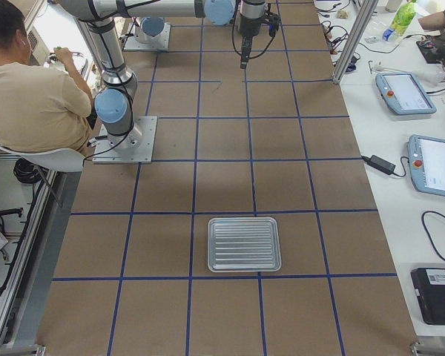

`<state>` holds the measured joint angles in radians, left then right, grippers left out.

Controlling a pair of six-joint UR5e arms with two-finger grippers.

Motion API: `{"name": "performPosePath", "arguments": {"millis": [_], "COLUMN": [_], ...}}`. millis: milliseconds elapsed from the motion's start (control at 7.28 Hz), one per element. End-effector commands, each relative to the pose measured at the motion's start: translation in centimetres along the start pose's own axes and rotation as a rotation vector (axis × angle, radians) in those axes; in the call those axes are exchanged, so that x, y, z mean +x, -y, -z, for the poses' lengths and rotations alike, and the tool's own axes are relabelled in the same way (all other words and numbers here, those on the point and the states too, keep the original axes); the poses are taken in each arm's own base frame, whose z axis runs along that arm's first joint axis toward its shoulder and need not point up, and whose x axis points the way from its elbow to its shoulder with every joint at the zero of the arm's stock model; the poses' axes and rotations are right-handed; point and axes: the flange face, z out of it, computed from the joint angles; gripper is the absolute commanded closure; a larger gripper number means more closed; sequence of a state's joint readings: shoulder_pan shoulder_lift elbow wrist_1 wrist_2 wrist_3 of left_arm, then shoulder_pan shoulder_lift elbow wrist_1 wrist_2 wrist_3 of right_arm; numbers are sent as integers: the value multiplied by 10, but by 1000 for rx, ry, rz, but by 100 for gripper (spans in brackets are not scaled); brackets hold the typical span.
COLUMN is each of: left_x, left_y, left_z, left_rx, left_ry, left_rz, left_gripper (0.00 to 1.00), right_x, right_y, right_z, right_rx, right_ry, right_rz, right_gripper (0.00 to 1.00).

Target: Place bearing gear from tray to pile

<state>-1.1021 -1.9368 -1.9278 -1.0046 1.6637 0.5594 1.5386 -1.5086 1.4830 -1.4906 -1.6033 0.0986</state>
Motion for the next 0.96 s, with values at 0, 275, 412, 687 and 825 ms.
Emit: {"name": "performPosePath", "arguments": {"millis": [0,275,412,687,825], "left_x": [10,35,60,119,155], "left_y": [0,-12,-13,-7,-5], "left_z": [19,64,98,184,217], "left_rx": [25,62,75,99,96], "left_ry": [23,47,58,73,76], "left_rz": [-9,-34,-34,-3,43], "left_gripper": [0,0,0,0,0], "right_x": [0,0,0,1,1], "right_y": [0,0,1,2,1], "right_z": [-1,0,-1,-2,-1], "right_rx": [-2,0,-3,-4,-1], "right_ry": [-5,-3,-3,-1,0], "right_rz": [-3,-7,-7,-10,-10], "right_gripper": [0,0,0,0,0]}}
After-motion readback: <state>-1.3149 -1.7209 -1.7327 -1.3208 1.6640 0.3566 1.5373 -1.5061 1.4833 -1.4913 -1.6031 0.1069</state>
